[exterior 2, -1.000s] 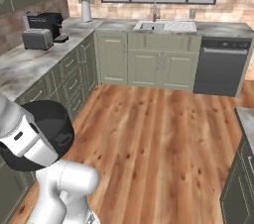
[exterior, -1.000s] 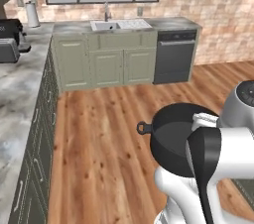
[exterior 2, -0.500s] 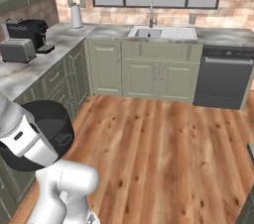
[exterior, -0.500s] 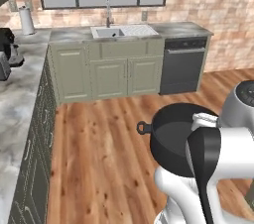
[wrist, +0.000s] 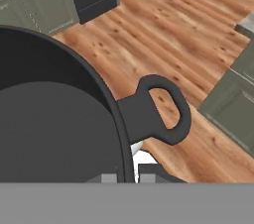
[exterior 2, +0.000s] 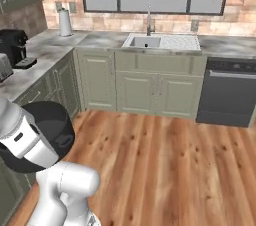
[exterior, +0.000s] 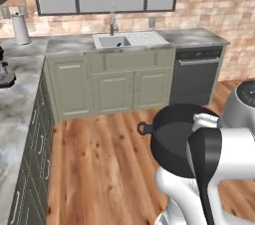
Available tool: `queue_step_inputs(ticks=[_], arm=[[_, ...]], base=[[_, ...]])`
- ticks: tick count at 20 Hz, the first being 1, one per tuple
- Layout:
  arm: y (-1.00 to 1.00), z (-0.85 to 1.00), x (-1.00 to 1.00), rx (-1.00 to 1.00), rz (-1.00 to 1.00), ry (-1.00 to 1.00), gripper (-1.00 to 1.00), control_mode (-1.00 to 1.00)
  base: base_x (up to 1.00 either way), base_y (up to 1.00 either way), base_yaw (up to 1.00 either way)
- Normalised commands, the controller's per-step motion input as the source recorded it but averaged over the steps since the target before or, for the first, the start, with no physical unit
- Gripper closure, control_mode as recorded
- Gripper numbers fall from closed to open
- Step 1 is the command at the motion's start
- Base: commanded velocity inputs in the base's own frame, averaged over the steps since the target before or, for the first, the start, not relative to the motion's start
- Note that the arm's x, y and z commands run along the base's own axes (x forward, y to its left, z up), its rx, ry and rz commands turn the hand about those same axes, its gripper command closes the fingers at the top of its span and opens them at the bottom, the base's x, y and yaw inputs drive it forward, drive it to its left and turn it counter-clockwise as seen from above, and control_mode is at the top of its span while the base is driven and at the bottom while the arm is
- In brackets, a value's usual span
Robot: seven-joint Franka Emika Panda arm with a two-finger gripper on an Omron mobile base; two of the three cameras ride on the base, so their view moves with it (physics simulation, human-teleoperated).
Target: Move the pot and pan from the stove into the sink.
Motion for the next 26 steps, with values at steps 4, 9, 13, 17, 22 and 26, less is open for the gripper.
queue_step_inputs(ticks=[4,9,13,17,22,26], arm=[[0.00,0.00,0.00,0.00,0.00,0.00,1.00,1.00],[0.00,0.00,0.00,0.00,0.00,0.00,1.00,1.00],[0.00,0.00,0.00,0.00,0.00,0.00,1.00,1.00],[0.00,0.00,0.00,0.00,0.00,0.00,1.00,1.00],[0.00,0.00,0.00,0.00,0.00,0.00,1.00,1.00],[0.00,0.00,0.00,0.00,0.00,0.00,1.00,1.00]], base=[[0.98,0.00,-0.02],[0.96,0.00,-0.02],[0.94,0.00,-0.02],[0.90,0.00,-0.03],[0.89,0.00,-0.03],[0.89,0.00,-0.03]])
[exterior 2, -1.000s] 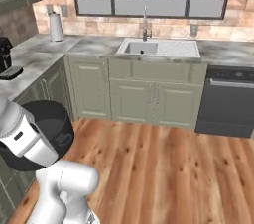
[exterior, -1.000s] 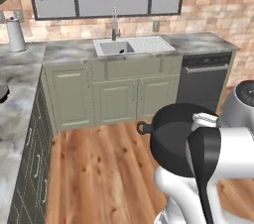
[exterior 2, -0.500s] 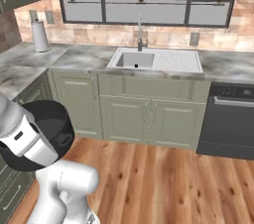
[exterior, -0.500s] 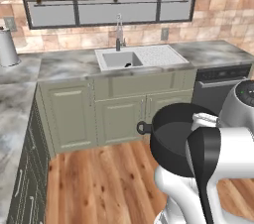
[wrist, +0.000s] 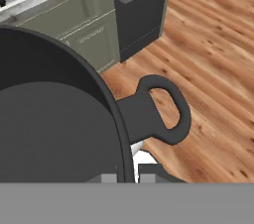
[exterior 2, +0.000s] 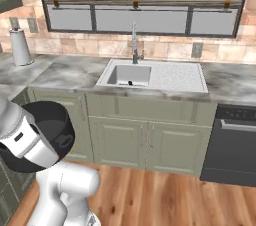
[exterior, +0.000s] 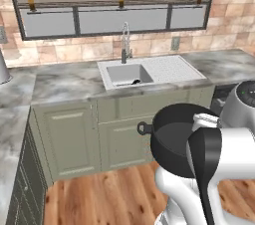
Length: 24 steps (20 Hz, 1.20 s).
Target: Move the pot and pan from the stove into the sink.
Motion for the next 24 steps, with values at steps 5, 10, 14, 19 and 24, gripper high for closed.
queue_step_inputs(ticks=[5,10,14,19,24], arm=[[0.00,0.00,0.00,0.00,0.00,0.00,1.00,1.00],[0.00,0.00,0.00,0.00,0.00,0.00,1.00,1.00],[0.00,0.00,0.00,0.00,0.00,0.00,1.00,1.00],[0.00,0.00,0.00,0.00,0.00,0.00,1.00,1.00],[0.00,0.00,0.00,0.00,0.00,0.00,1.00,1.00]], base=[[0.87,0.00,-0.03],[0.84,0.00,-0.03],[0.75,0.02,-0.03],[0.64,0.05,-0.02],[0.19,0.03,0.00]])
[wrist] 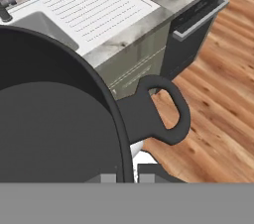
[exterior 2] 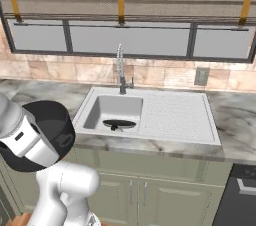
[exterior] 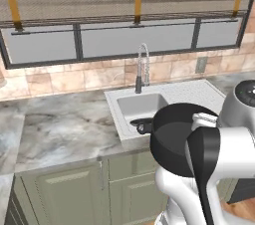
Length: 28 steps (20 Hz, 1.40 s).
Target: Move the pot and pan from the stove into the sink.
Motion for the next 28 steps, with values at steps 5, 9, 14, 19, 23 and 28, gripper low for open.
queue_step_inputs(ticks=[5,9,14,19,23,28], arm=[[0.00,0.00,0.00,0.00,0.00,0.00,1.00,1.00],[0.00,0.00,0.00,0.00,0.00,0.00,1.00,1.00],[0.00,0.00,0.00,0.00,0.00,0.00,1.00,1.00],[0.00,0.00,0.00,0.00,0.00,0.00,1.00,1.00],[0.00,0.00,0.00,0.00,0.00,0.00,1.00,1.00],[0.00,0.00,0.00,0.00,0.00,0.00,1.00,1.00]], base=[[0.02,-0.15,0.00],[0.04,-0.50,0.01],[0.00,-0.51,0.00],[0.00,-0.28,0.00],[0.22,-0.04,-0.01],[0.57,-0.02,-0.05]])
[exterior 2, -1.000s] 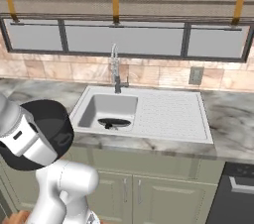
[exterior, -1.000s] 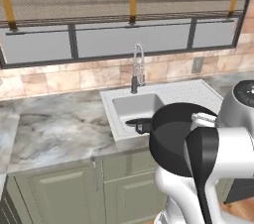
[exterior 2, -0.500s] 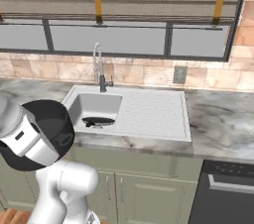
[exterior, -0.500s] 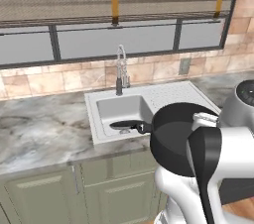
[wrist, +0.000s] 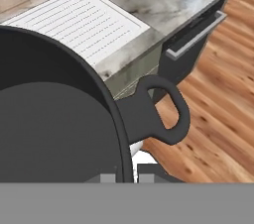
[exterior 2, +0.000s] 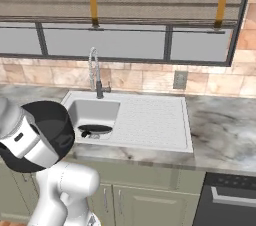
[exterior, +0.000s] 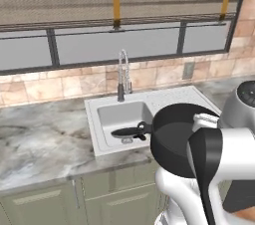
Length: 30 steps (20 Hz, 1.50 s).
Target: Move the pot and pan from the stove into the sink.
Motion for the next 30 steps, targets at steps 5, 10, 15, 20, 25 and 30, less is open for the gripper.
queue_step_inputs(ticks=[5,10,15,20,25,30], arm=[[0.00,0.00,0.00,0.00,0.00,0.00,1.00,1.00],[0.00,0.00,0.00,0.00,0.00,0.00,1.00,1.00],[0.00,0.00,0.04,0.00,0.00,0.00,1.00,-1.00],[0.00,-0.01,0.44,0.00,0.00,0.00,1.00,-1.00],[-0.01,-0.05,0.40,0.00,0.00,0.00,1.00,-1.00],[0.00,-0.15,0.36,0.00,0.00,-0.01,1.00,-1.00]], base=[[0.57,0.00,-0.05],[0.24,0.00,-0.02],[0.00,0.00,0.00],[0.00,0.00,0.00],[0.00,0.00,0.00],[0.00,0.00,0.00]])
